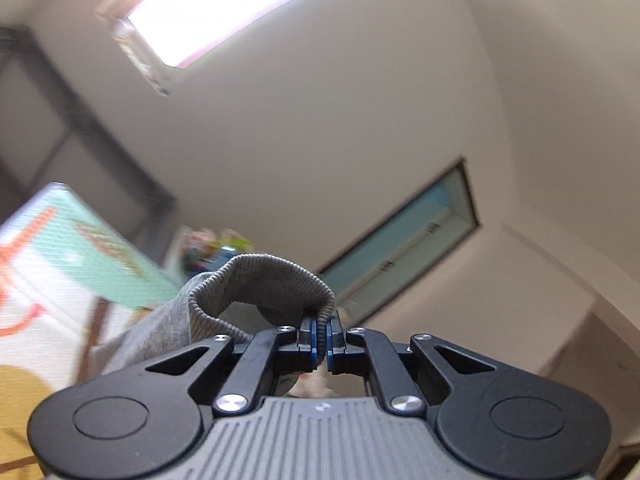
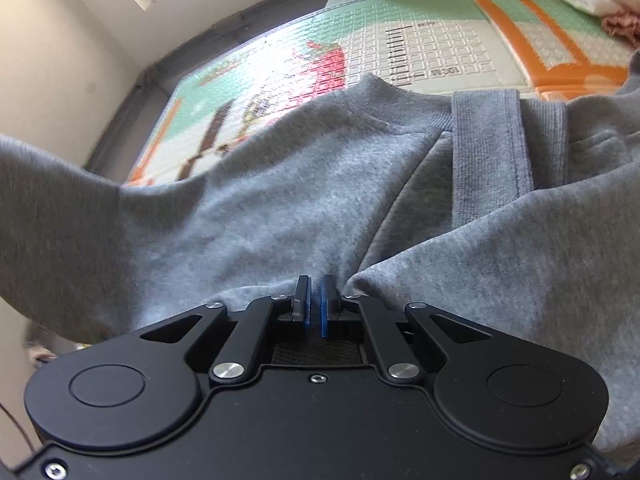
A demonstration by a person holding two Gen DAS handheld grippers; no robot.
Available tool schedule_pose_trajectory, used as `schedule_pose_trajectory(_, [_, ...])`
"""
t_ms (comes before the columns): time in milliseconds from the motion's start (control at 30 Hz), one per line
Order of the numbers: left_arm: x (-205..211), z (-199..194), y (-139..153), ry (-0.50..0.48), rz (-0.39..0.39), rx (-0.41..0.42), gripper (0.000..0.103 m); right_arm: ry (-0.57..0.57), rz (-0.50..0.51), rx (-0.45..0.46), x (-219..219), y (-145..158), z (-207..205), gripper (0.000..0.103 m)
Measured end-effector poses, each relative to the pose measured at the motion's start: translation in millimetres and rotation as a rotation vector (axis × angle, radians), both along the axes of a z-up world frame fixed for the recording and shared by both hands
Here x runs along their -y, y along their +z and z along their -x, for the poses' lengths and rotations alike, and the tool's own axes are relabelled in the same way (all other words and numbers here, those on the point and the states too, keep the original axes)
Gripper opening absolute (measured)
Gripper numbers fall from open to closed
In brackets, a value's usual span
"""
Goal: Fold clothes
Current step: 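Lift the cuff with the left gripper and carry it across the body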
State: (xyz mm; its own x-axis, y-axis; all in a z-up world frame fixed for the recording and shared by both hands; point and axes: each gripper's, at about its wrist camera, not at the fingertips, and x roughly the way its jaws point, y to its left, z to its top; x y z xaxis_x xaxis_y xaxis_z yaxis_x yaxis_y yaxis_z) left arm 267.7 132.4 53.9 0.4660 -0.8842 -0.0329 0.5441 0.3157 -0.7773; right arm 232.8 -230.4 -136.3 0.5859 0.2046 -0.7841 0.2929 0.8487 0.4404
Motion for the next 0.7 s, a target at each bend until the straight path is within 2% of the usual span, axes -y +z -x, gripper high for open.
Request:
schedule_pose_trajectory(167, [58,2,17,-0.113,0.002,0.029,0.005,-0.039,-0.069,0.061,17,17,22,0.006])
schedule_pose_trajectory(267, [92,5,26,-0.169,-0.033,0.034,0.005,-0.058,-0.079,0.097,33,32,39,0.006])
schedule_pose_trajectory(467, [151,16,17,-0.28,-0.106,0.017,0.005,-0.107,-0.049,0.12,78,62,77,0.006])
schedule_pose_trajectory(700, [213,30,8,-0.395,-0.154,-0.008,0.005,-0.196,-0.009,0.125,132,85,135,0.006])
